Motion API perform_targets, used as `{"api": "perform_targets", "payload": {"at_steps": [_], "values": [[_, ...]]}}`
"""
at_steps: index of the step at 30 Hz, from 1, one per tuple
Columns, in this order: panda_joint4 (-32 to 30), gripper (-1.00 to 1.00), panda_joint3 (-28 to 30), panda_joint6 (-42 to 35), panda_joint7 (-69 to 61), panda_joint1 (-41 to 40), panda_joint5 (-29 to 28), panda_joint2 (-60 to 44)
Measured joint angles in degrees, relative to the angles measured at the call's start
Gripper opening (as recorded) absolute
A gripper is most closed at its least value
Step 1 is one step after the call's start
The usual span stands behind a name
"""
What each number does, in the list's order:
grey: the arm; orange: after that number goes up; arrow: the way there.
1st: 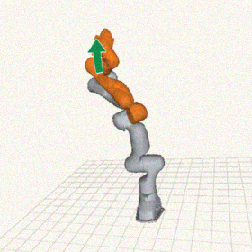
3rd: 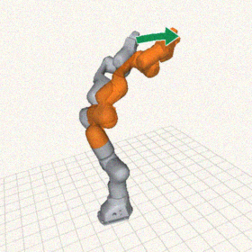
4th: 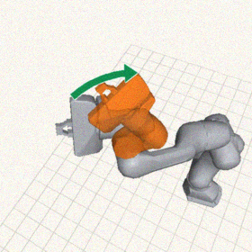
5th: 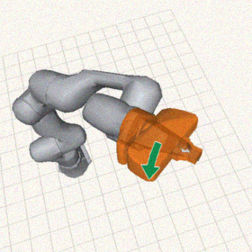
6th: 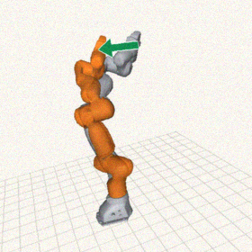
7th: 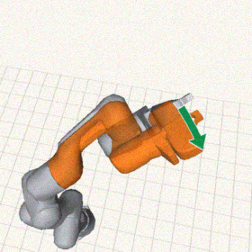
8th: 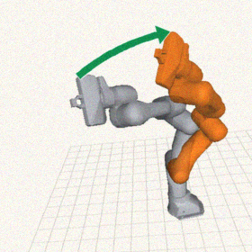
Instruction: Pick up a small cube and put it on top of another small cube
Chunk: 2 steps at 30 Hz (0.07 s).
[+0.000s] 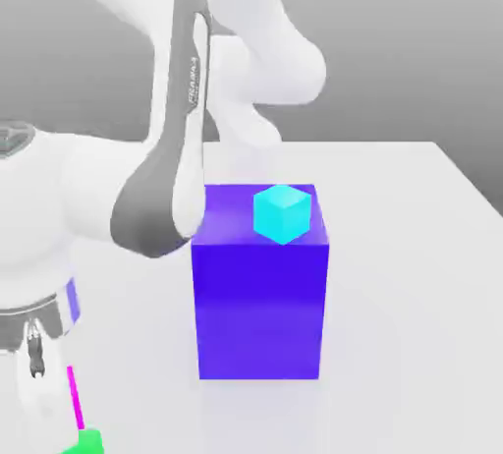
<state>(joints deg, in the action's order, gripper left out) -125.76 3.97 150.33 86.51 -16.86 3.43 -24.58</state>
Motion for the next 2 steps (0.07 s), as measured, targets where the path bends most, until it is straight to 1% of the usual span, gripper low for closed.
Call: {"api": "perform_targets", "payload": {"at_steps": [2], "values": [[0.0, 1.0, 0.0, 0.0, 0.0, 0.0, 0.0, 0.0]]}}
